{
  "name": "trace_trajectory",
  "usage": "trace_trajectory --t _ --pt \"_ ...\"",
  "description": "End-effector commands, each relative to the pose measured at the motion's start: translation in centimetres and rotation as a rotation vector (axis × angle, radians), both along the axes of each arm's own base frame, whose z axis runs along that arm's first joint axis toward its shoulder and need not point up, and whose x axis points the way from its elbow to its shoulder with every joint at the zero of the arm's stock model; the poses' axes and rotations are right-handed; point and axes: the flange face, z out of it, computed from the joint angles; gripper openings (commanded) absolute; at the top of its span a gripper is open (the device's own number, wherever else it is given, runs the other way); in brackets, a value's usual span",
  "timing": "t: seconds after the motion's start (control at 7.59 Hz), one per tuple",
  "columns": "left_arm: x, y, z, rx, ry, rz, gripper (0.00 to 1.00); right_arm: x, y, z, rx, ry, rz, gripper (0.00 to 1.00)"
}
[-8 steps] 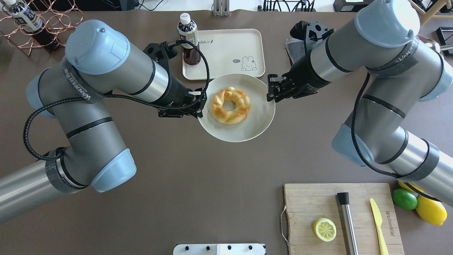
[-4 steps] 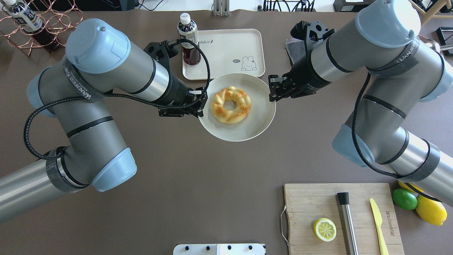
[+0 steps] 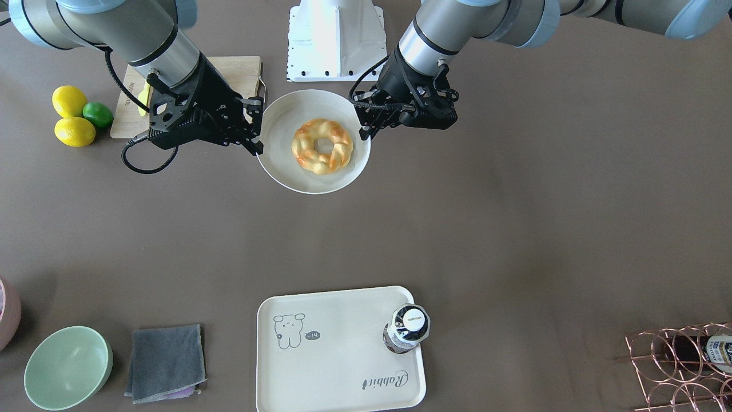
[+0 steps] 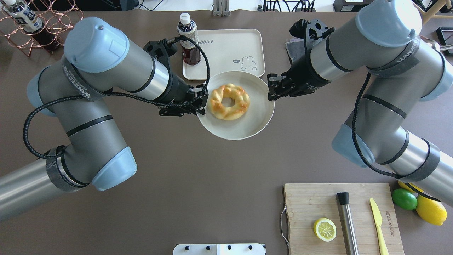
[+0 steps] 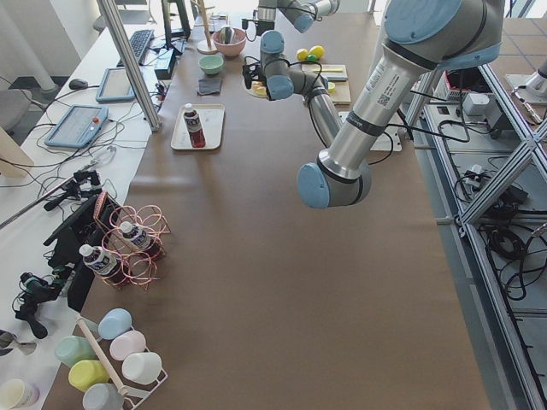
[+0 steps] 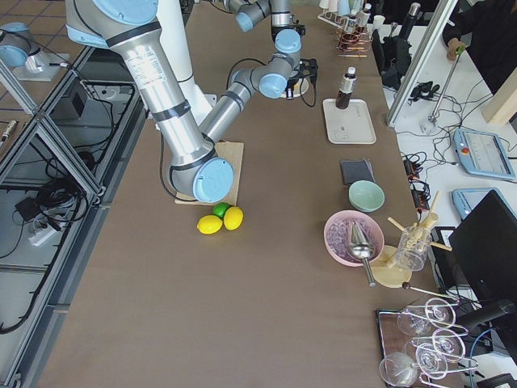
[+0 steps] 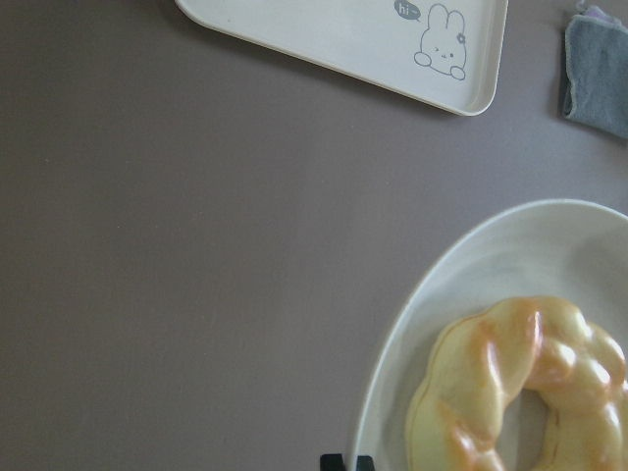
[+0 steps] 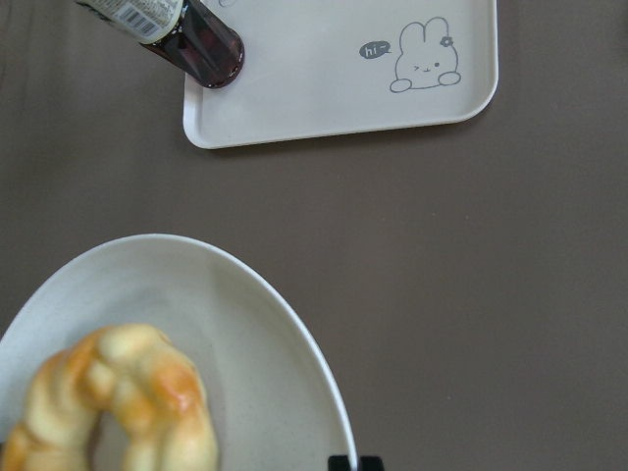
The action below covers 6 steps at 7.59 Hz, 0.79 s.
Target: Place donut on tray
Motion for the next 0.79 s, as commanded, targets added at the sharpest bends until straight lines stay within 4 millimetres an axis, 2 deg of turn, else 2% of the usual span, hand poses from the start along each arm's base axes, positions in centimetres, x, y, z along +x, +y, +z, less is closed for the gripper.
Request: trace_trajectory --t 0.0,0.26,0.66 --pt "-0.2 0.0 -0.3 0.008 0.017 -0.004 0.98 0.1 0.1 -0.3 0.001 -0.005 -0.002 0.00" --pt "-0.2 0.0 -0.2 0.009 0.017 -0.004 0.98 0.3 -0.1 -0.3 0.001 -0.004 0.004 0.00" --pt "-0.2 0.0 -0.3 0.007 0.020 -0.003 0.98 0.4 -0.6 0.8 0.006 0.025 0.046 0.00"
